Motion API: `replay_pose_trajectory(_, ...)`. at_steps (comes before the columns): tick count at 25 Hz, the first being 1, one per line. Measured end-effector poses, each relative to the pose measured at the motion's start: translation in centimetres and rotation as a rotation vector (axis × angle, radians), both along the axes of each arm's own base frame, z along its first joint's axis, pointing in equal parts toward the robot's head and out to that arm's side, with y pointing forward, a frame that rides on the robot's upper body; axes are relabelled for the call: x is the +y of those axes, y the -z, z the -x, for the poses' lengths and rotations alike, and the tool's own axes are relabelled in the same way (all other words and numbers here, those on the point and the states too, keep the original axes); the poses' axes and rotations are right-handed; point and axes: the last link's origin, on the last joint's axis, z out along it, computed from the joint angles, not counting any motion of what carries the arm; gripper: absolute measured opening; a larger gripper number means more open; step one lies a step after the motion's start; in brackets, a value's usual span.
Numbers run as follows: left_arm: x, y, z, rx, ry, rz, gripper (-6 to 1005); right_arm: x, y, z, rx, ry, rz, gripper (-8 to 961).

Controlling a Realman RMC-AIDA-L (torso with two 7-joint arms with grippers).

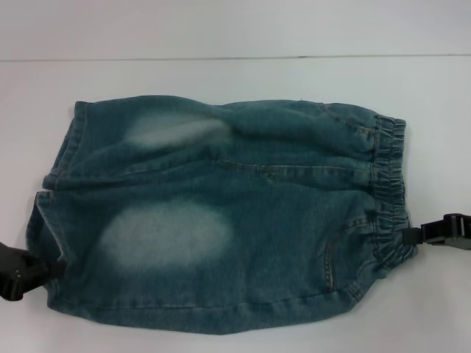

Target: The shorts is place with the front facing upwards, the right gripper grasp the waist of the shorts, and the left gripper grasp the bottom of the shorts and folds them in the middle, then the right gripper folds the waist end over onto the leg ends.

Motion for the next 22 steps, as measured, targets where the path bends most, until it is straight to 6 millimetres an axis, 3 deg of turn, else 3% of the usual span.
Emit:
replay_pose_trajectory(13,1.0,-0.7,-0.6,-0.084,0.038,-0.149,32,0.1,-0.8,0.2,0.104,0.015,-0.105,11)
replay_pose_trajectory(22,3.0,-1.4,0.0,-0.183,-0.001,-0.370,34,0.4,-2.7,-0.4,0.250,0.081,-0.348,11)
